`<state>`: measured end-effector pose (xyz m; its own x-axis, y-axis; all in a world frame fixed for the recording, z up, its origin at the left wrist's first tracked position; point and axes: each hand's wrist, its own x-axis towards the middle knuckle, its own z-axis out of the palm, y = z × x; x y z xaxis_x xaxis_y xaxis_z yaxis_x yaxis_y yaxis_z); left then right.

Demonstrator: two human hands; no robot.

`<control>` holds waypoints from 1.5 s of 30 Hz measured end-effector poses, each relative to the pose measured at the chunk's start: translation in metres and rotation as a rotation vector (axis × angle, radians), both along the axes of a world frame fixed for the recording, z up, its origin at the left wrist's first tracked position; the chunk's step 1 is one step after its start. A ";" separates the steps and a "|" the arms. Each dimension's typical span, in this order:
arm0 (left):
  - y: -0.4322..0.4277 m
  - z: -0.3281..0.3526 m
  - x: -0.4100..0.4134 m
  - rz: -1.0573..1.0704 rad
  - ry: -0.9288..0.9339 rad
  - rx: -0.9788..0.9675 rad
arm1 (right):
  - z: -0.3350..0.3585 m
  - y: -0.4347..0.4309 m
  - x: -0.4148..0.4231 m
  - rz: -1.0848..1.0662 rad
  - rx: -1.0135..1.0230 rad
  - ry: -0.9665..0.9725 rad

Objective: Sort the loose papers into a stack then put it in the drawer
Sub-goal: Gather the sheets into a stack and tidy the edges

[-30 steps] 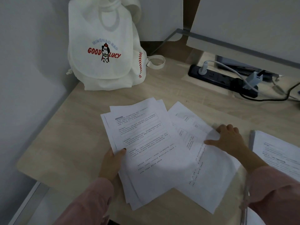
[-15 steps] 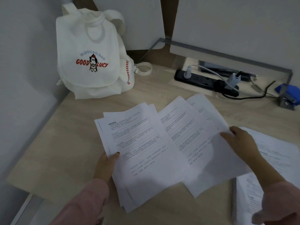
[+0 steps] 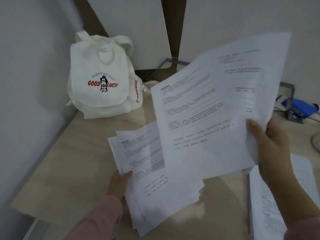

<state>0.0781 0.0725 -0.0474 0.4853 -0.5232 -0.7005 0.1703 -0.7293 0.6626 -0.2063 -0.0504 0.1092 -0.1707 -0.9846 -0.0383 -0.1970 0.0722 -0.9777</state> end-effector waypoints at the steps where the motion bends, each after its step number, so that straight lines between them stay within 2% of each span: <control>1: 0.000 0.000 0.001 -0.005 0.012 -0.005 | -0.008 0.003 0.004 0.009 0.052 -0.009; 3: -0.001 0.003 0.000 0.023 0.056 -0.019 | -0.028 0.010 0.013 0.029 0.158 -0.014; 6: -0.007 0.008 0.001 0.172 0.179 -0.024 | -0.062 0.028 0.027 0.087 0.304 0.007; 9: -0.004 0.009 0.002 0.278 0.316 -0.112 | -0.092 0.045 0.039 0.129 0.388 0.079; 16: 0.005 0.001 -0.004 0.091 0.251 -0.110 | -0.138 0.065 0.046 0.146 0.517 0.184; 18: 0.006 -0.003 -0.004 0.027 0.162 -0.123 | -0.138 0.065 0.041 0.082 0.493 0.175; 22: 0.009 -0.005 0.002 0.011 0.109 -0.106 | -0.133 0.053 0.013 -0.095 0.446 0.167; 26: 0.009 -0.009 0.015 -0.037 0.088 -0.085 | -0.136 0.041 -0.012 -0.109 0.464 0.206; 34: 0.000 -0.004 0.012 -0.072 0.149 -0.147 | -0.138 0.042 0.002 0.102 0.595 0.203; 42: -0.006 -0.004 -0.006 -0.187 0.155 -0.193 | -0.147 0.049 0.045 0.428 0.642 0.383; 45: -0.009 0.004 -0.008 -0.198 0.143 -0.220 | -0.148 0.043 0.047 0.346 0.553 0.356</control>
